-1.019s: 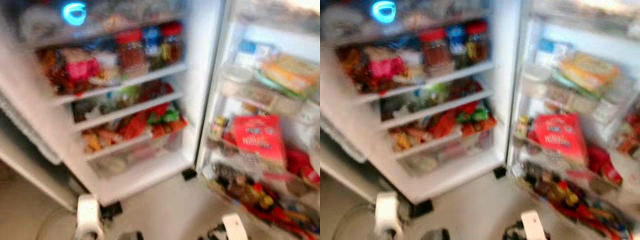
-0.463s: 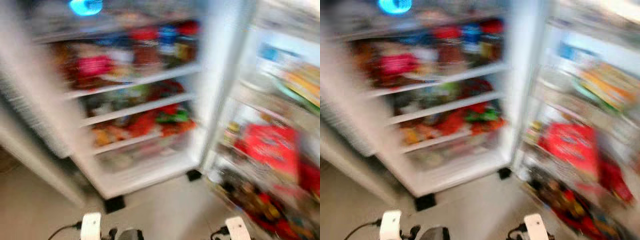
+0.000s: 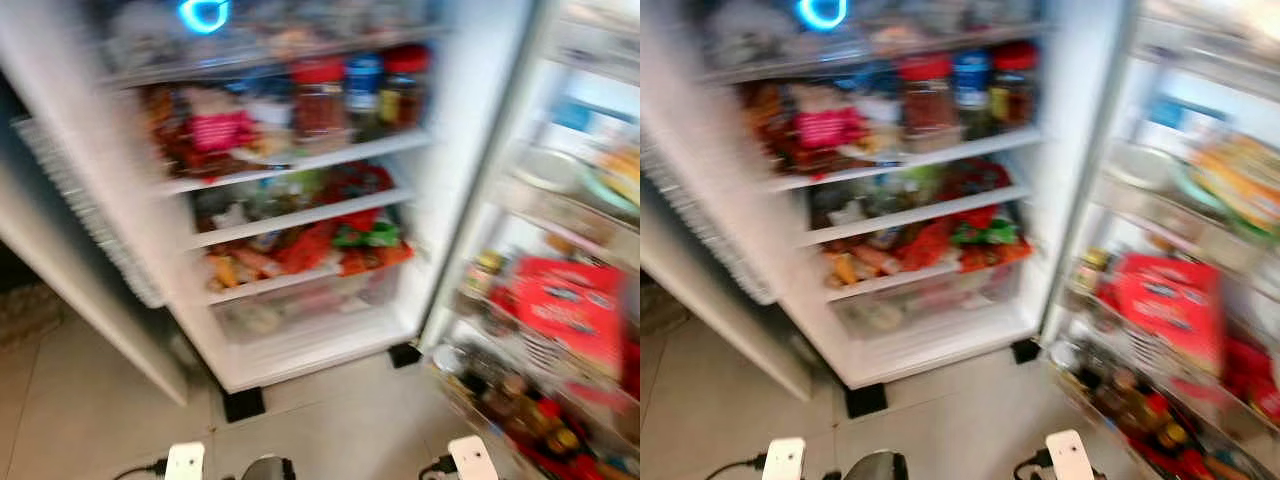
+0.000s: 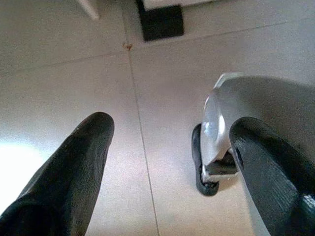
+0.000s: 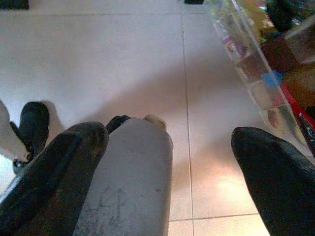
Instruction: Restocking fridge
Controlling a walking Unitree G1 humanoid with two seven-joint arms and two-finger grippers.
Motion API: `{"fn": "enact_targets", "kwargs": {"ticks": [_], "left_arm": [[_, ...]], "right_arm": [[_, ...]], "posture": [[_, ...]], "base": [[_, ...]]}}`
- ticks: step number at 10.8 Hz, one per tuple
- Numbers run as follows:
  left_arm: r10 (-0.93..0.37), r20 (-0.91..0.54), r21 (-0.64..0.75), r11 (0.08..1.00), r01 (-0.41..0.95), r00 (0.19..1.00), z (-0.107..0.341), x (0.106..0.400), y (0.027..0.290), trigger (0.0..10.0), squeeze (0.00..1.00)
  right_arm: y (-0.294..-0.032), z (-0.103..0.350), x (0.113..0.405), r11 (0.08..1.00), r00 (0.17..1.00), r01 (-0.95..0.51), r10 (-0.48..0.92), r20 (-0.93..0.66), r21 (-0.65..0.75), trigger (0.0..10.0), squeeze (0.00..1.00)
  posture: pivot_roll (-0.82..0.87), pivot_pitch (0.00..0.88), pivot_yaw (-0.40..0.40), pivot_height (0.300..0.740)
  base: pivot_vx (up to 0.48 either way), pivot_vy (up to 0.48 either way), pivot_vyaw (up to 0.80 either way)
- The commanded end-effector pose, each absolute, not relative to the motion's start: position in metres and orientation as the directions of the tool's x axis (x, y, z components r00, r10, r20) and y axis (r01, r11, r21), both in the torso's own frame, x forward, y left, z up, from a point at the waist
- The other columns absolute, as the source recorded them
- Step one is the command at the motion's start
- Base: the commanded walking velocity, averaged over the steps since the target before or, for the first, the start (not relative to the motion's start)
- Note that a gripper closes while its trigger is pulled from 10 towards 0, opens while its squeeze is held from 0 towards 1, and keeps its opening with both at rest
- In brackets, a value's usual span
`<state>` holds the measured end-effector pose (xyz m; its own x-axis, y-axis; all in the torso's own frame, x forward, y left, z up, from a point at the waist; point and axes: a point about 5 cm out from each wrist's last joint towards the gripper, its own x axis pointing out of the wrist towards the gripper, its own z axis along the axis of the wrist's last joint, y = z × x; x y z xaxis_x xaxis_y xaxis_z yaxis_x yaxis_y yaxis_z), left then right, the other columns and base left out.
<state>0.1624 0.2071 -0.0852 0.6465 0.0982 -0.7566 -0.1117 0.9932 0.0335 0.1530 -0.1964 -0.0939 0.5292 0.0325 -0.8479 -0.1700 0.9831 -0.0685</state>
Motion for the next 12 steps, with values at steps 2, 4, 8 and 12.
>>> {"fn": "enact_targets", "kwargs": {"ticks": [2, 4, 8, 12], "left_arm": [[0.118, -0.77, 0.055, 0.991, -0.119, 0.627, -0.087, 0.158, 0.214, 10.0, 0.0], [0.118, -0.775, 0.055, 0.991, -0.12, 0.62, -0.088, 0.156, 0.215, 10.0, 0.0], [0.114, -0.786, 0.052, 0.991, -0.119, 0.608, -0.09, 0.151, 0.213, 10.0, 0.0], [0.122, -0.804, 0.058, 0.99, -0.127, 0.582, -0.092, 0.145, 0.217, 10.0, 0.0]], "right_arm": [[-0.188, -0.106, 0.125, 0.981, 0.426, -0.19, 0.06, -0.903, -0.025, 10.0, 0.0], [-0.188, -0.106, 0.125, 0.982, 0.427, -0.188, 0.059, -0.903, -0.025, 10.0, 0.0], [-0.188, -0.106, 0.125, 0.982, 0.426, -0.189, 0.061, -0.903, -0.022, 10.0, 0.0], [-0.188, -0.106, 0.124, 0.983, 0.424, -0.184, 0.061, -0.904, -0.02, 10.0, 0.0]], "posture": [[-0.11, 0.061, 0.046, 0.641], [-0.11, 0.06, 0.046, 0.641], [-0.11, 0.051, 0.047, 0.641], [-0.11, 0.051, 0.047, 0.641]], "base": [[0.0, 0.401, 0.0], [0.0, 0.401, 0.0], [0.0, 0.401, 0.0], [0.0, 0.402, 0.0]]}}
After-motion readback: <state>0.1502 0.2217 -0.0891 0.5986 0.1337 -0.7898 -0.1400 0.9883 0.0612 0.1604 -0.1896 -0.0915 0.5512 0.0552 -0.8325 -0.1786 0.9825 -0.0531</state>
